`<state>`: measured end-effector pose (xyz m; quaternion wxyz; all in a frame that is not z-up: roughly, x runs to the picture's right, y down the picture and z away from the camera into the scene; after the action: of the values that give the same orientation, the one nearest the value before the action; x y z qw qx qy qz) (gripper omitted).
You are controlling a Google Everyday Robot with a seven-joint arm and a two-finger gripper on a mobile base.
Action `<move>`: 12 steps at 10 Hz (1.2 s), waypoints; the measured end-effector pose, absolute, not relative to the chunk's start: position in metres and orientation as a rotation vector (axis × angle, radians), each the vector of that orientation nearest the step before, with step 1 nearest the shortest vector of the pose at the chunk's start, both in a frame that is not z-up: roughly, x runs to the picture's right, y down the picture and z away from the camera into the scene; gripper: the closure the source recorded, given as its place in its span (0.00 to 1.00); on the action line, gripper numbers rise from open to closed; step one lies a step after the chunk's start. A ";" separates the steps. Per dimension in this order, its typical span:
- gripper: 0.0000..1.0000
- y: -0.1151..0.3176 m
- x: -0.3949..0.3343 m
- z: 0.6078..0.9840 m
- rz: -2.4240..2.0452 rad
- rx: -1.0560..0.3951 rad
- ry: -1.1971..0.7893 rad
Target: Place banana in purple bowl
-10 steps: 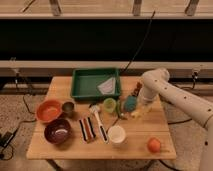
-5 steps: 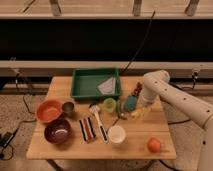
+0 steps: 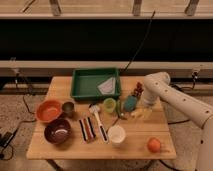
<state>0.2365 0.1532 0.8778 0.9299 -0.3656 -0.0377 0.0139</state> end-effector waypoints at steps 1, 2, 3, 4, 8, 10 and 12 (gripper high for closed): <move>0.46 0.156 0.235 0.880 0.021 -0.759 -0.078; 0.55 0.156 0.233 0.880 0.014 -0.763 -0.079; 0.63 0.156 0.232 0.881 0.010 -0.767 -0.081; 0.75 0.157 0.232 0.880 0.006 -0.771 -0.084; 1.00 0.137 0.230 0.850 -0.024 -0.755 -0.083; 1.00 0.120 0.217 0.827 -0.059 -0.739 -0.099; 1.00 0.113 0.189 0.806 -0.108 -0.731 -0.142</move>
<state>0.1893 0.1132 0.8064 0.9300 -0.3570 -0.0692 -0.0526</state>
